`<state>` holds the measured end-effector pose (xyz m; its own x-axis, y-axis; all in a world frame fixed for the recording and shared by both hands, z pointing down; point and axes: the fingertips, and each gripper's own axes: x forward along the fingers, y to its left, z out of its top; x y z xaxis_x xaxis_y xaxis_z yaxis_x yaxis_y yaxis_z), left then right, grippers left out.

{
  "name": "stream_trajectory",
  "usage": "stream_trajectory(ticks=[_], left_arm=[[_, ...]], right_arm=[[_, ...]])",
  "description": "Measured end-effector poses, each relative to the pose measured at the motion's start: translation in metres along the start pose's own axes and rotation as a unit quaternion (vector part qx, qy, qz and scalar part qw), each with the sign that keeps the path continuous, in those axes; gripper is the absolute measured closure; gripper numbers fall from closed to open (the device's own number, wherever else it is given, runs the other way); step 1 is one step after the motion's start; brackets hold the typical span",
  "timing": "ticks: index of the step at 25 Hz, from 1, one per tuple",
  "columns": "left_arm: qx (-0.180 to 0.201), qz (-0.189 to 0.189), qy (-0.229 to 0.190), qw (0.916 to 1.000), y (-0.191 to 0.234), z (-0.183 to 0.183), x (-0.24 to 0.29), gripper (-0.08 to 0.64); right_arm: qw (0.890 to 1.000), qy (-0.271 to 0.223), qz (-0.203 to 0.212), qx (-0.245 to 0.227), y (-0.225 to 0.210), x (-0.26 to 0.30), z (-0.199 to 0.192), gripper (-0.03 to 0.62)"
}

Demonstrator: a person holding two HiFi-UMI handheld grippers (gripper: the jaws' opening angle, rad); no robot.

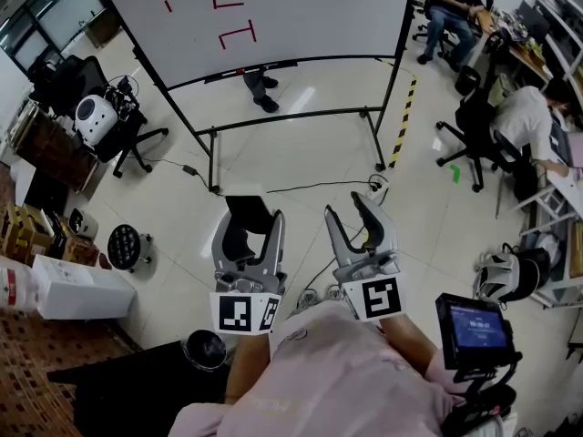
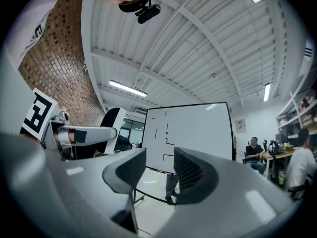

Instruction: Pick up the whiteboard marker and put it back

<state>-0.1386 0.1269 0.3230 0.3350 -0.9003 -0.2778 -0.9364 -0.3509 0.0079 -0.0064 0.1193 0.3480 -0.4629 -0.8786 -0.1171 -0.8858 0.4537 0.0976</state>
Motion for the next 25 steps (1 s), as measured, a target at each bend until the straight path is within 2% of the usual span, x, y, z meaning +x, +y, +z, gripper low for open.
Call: stream_trajectory(ticks=[3,11,17,21,25], left_arm=[[0.002,-0.004,-0.011,0.9999,-0.006,0.004,0.000,0.291],[-0.002,0.007,-0.009,0.9999,-0.012,0.006,0.003,0.291],[-0.005,0.007,-0.010,0.9999,-0.005,0.002,0.004,0.291],[0.000,0.008,-0.011,0.9999,-0.007,0.004,0.005,0.291],[0.020,0.013,-0.011,0.9997,-0.021,0.010,0.010,0.291]], right_arm=[[1.000,0.001,-0.003,0.001,-0.002,-0.003,-0.001,0.423],[1.000,-0.001,-0.010,0.002,-0.014,-0.008,0.004,0.423],[0.997,-0.059,-0.028,0.030,-0.027,-0.008,0.015,0.423],[0.999,-0.039,-0.024,-0.002,-0.027,-0.004,0.009,0.423],[1.000,-0.015,-0.020,0.007,-0.035,-0.008,0.007,0.423]])
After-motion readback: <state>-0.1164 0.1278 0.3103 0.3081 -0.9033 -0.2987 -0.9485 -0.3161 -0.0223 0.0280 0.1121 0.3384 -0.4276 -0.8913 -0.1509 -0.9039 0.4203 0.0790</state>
